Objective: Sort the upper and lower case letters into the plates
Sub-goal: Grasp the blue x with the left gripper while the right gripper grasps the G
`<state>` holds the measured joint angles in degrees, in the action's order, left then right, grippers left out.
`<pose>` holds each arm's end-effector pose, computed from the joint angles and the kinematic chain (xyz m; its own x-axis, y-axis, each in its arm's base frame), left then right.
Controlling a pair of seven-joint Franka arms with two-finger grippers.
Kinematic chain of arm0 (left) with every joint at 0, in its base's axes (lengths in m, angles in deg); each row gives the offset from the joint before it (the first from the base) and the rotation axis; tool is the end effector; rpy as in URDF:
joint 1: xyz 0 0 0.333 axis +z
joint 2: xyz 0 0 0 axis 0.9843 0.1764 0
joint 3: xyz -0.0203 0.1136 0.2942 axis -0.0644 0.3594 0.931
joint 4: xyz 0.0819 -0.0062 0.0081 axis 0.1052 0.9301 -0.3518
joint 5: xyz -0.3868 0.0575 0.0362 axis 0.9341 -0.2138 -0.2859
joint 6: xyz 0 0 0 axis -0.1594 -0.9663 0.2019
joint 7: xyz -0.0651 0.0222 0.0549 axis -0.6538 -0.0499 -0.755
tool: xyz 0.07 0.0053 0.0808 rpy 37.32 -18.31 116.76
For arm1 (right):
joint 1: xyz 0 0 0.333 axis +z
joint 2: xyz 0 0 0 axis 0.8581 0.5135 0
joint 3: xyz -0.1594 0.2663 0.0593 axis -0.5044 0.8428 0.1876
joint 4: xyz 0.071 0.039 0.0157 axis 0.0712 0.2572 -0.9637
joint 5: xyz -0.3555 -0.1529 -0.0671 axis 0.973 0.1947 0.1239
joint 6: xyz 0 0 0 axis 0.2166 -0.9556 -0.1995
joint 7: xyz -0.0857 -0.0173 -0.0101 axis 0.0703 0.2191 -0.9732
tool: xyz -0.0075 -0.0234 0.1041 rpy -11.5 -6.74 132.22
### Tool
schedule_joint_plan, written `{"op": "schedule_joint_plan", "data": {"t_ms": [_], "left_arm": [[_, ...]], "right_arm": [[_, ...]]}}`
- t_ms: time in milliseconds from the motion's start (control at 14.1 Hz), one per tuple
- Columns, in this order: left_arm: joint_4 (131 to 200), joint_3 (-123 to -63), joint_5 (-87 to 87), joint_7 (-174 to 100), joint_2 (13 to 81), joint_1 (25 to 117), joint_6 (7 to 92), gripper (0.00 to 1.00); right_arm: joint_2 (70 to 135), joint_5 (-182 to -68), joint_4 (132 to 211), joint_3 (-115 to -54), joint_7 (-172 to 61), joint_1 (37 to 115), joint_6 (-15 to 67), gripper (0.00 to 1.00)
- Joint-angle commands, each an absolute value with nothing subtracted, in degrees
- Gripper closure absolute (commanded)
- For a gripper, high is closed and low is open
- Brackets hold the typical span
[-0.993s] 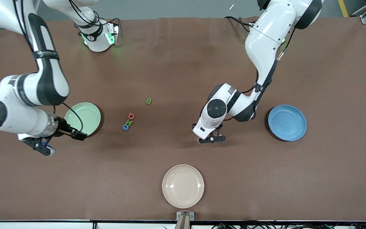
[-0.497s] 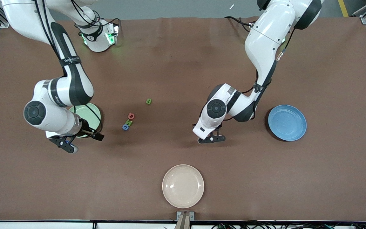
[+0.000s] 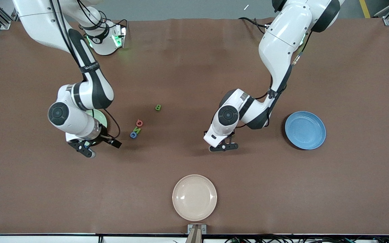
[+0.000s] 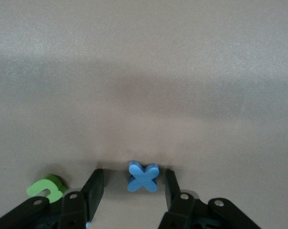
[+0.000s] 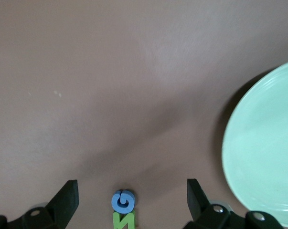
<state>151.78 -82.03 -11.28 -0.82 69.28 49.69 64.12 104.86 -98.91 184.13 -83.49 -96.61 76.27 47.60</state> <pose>0.5717 -0.4219 0.1738 0.9922 0.1035 -0.0693 0.1062 -0.9937 0.0358 0.6036 0.1379 0.2482 0.8546 -0.5152 -0.0648 -0.5189 -0.8518 -0.0715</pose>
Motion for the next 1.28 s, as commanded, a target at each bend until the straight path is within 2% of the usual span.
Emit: {"op": "schedule_joint_plan", "data": {"t_ms": [0, 284, 780, 993, 1206], "left_arm": [[150.60, -81.60, -12.36, -0.03, 69.93, 49.17, 64.43, 0.46], [150.60, -81.60, -12.45, -0.03, 70.02, 49.17, 64.43, 0.58], [150.60, -81.60, -12.36, 0.06, 69.32, 49.17, 64.43, 0.80], [150.60, -81.60, -12.36, 0.06, 67.30, 50.04, 63.82, 0.86], [151.13, -81.68, -12.45, -0.64, 62.48, 52.24, 58.91, 0.88]], "right_arm": [[106.86, -100.13, 184.92, -83.87, -97.73, 78.26, 50.63, 0.00], [110.30, -100.21, 184.48, -83.96, -99.03, 80.28, 54.33, 0.03], [112.15, -102.14, 184.57, -83.61, -101.07, 82.22, 54.24, 0.05], [112.06, -102.67, 184.66, -83.61, -101.07, 82.30, 53.63, 0.15], [112.06, -102.67, 184.92, -83.61, -101.24, 82.39, 53.54, 0.28]]}}
